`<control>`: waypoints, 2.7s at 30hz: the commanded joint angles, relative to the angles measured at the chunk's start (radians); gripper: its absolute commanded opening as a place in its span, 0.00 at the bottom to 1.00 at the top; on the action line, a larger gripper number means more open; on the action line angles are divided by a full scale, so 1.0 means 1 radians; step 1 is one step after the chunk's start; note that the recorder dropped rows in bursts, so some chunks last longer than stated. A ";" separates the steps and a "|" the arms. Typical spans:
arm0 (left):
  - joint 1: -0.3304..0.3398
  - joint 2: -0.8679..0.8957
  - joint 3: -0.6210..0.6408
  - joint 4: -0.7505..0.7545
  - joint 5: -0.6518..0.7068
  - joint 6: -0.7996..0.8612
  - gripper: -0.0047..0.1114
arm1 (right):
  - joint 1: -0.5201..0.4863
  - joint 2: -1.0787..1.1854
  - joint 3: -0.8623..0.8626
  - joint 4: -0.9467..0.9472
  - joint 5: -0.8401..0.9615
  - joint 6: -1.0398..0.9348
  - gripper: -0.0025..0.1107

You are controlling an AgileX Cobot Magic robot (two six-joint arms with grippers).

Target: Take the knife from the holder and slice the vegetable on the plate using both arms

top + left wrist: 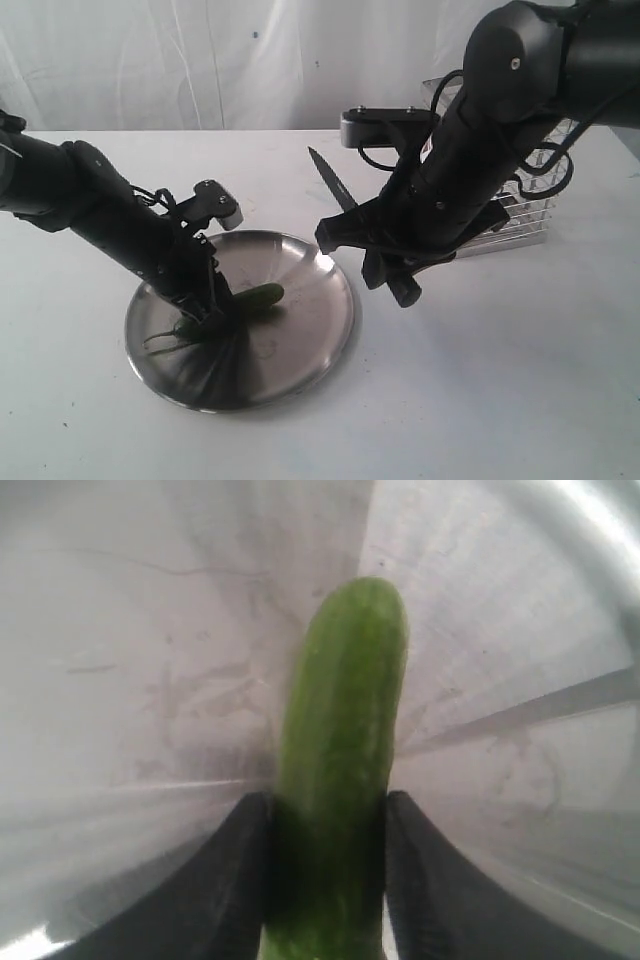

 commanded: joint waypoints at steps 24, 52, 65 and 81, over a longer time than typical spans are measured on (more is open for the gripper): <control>-0.006 -0.172 0.011 -0.009 0.022 -0.017 0.52 | -0.003 0.017 0.003 0.022 0.020 0.000 0.02; 0.078 -0.160 0.001 -0.923 0.039 0.428 0.04 | 0.162 0.235 0.003 0.057 -0.085 0.118 0.02; 0.078 0.002 0.001 -1.008 0.174 0.518 0.04 | 0.168 0.263 0.003 0.039 -0.123 0.117 0.02; 0.078 0.092 -0.021 -1.008 0.237 0.546 0.04 | 0.207 0.263 0.003 -0.001 -0.153 0.134 0.02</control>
